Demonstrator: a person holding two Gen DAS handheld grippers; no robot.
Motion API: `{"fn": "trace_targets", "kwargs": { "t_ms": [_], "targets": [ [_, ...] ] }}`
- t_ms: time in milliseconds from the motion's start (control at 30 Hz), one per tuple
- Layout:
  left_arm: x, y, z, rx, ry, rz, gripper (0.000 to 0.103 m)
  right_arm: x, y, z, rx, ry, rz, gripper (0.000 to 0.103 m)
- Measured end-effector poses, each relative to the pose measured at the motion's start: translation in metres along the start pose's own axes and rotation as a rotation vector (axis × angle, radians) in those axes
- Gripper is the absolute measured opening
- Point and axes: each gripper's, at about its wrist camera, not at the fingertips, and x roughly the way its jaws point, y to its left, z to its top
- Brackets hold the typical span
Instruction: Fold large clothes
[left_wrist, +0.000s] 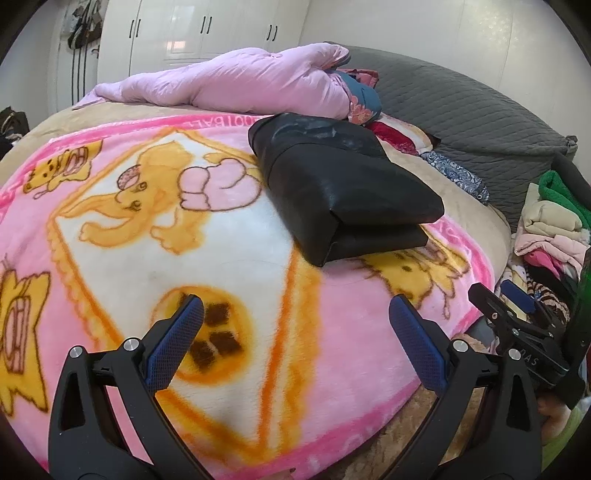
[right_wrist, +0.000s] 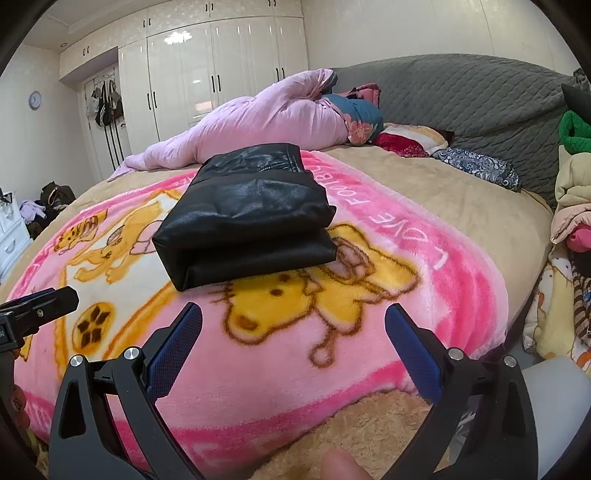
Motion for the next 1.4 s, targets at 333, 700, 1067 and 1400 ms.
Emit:
{"fn": "trace_targets", "kwargs": {
  "t_ms": [333,700,1067,1400],
  "targets": [
    [-0.0036,-0.0006,0.0007,0.007,-0.01,0.005,0.094,-0.0012,-0.0026,0.0007,0.007,0.014,-0.006,0.099],
    [-0.0054,-0.0027,0.0015,0.012,0.002,0.015,0.094,-0.0048,-0.0018,0.0011,0.004,0.016,-0.001,0.099],
    [-0.0064,-0.0025,0.001,0.015,0.001,0.01,0.094,-0.0068,-0.0002,0.001,0.004,0.019,0.001,0.099],
    [-0.0072,-0.0025,-0.0001,0.019,0.001,0.015,0.094,-0.0083,0.0012,0.0006,0.002,0.017,0.001,0.099]
  ]
}}
